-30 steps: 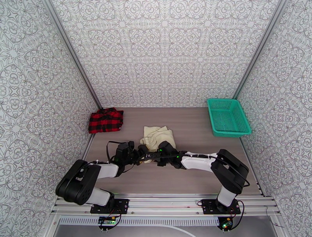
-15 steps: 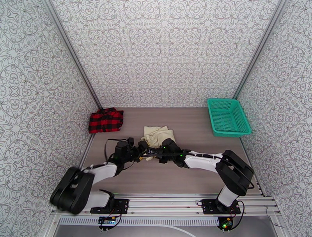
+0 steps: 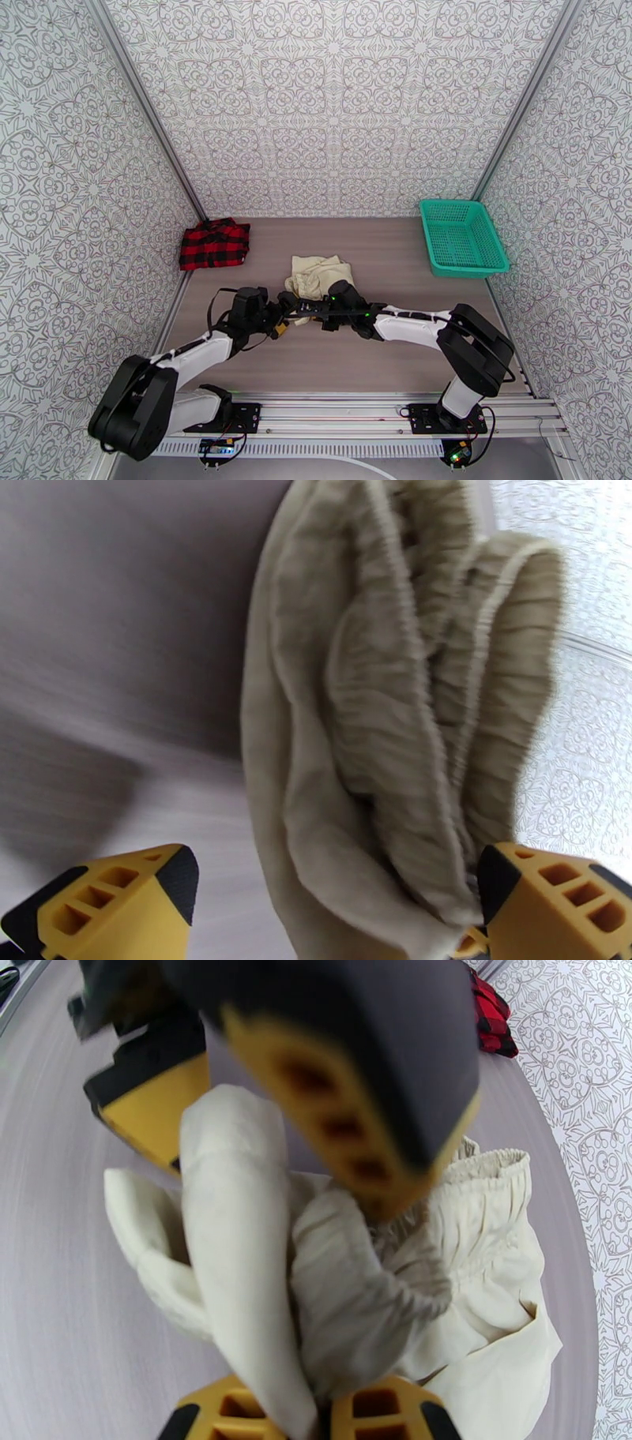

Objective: Fold and stack the mixed laundry pile

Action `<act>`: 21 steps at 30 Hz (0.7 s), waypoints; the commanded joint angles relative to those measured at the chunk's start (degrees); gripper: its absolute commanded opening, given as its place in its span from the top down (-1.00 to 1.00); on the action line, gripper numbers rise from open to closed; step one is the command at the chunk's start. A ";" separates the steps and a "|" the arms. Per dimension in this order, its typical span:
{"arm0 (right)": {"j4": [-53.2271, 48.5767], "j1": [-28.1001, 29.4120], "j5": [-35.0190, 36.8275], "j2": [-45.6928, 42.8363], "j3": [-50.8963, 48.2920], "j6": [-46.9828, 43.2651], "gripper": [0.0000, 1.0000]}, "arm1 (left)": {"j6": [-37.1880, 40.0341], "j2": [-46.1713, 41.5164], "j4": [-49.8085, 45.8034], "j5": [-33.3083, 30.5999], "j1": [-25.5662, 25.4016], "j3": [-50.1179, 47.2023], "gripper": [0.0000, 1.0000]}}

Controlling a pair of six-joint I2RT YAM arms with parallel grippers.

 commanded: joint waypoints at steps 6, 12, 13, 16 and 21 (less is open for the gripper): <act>1.87 -0.42 -2.65 -1.21 -0.22 0.30 1.00 | -5.32 8.71 18.12 0.40 -1.69 1.93 -0.99; 1.61 -0.44 -3.26 -1.12 -0.08 -0.08 1.00 | -5.26 8.04 18.47 -1.11 -1.52 2.66 -0.99; 1.61 -0.43 -3.29 -1.12 -0.05 -0.05 1.00 | -5.59 7.91 18.77 -1.38 -1.45 2.56 -0.98; 1.48 -0.46 -3.33 -1.12 -0.07 -0.15 1.00 | -6.02 7.33 18.97 -1.92 -1.60 2.38 -0.99; 1.30 -0.43 -3.79 -0.87 0.31 -0.26 1.00 | -6.86 9.96 22.08 -2.06 -2.62 3.46 -0.99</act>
